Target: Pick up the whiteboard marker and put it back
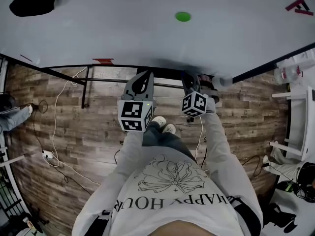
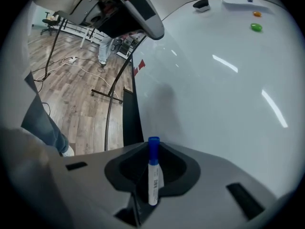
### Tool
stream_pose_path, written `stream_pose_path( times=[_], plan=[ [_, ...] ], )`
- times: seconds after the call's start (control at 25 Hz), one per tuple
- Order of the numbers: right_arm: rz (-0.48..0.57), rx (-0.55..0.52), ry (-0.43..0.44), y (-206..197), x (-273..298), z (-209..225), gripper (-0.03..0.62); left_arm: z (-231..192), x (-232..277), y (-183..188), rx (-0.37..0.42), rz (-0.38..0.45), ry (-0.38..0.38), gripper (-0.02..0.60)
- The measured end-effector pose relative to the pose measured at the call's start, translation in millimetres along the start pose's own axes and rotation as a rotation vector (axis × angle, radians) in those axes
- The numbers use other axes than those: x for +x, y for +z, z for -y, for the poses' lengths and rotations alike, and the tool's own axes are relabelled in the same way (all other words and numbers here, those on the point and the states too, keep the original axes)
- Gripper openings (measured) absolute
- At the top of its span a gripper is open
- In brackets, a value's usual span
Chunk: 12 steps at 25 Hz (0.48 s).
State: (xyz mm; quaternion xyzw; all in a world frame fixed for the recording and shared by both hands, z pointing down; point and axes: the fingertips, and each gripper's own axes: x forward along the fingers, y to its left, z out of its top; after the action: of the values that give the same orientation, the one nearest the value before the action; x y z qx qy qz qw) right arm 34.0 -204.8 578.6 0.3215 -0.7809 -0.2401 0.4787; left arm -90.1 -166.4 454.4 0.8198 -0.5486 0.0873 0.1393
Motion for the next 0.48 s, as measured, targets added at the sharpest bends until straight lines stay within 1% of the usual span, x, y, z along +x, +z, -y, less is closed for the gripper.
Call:
stream_pose_path(
  times=[0.28, 0.48],
  plan=[
    [-0.009, -0.102, 0.050, -2, 16, -18, 0.060, -5, 0, -3, -0.003, -0.008, 0.015, 0.009],
    [-0.005, -0.124, 0.063, -3, 25, -24, 0.060, -12, -3, -5, -0.005, -0.009, 0.034, 0.009]
  ],
)
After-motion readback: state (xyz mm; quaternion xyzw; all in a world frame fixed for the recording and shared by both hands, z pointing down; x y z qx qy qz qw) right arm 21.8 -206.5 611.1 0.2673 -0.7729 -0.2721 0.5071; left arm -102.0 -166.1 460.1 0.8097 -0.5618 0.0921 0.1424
